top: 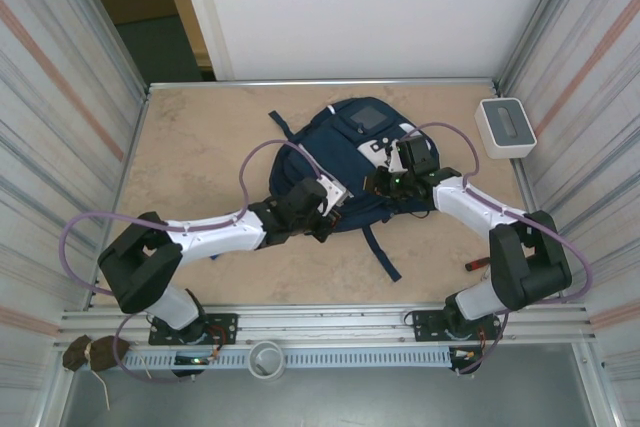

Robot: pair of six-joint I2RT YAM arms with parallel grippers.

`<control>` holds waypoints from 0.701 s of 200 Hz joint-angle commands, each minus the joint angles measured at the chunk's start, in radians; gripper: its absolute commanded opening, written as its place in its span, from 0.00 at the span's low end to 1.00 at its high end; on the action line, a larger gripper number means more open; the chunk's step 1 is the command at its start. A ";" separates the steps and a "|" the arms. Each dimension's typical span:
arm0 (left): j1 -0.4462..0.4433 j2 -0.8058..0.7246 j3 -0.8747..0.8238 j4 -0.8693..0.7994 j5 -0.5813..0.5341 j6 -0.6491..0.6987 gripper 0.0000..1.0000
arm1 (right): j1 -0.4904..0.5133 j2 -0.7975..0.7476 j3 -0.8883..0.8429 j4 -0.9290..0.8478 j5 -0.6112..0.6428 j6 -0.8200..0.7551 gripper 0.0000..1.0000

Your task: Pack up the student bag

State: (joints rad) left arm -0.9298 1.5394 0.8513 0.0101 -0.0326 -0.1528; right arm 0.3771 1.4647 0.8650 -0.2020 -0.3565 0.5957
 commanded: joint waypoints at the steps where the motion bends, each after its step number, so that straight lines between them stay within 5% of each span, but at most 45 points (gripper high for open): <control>1: 0.026 -0.064 -0.025 -0.018 -0.114 0.031 0.00 | -0.018 -0.016 0.012 -0.044 0.021 -0.067 0.05; 75: 0.152 -0.134 -0.074 -0.093 -0.185 0.084 0.00 | -0.101 -0.023 0.054 -0.171 -0.159 -0.252 0.00; 140: 0.029 -0.138 -0.066 -0.017 -0.011 0.057 0.00 | -0.111 0.135 0.254 -0.268 -0.229 -0.330 0.03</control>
State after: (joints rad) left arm -0.8421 1.4117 0.7658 -0.0341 -0.1059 -0.0795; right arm 0.2874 1.5677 1.0409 -0.4126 -0.5545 0.3470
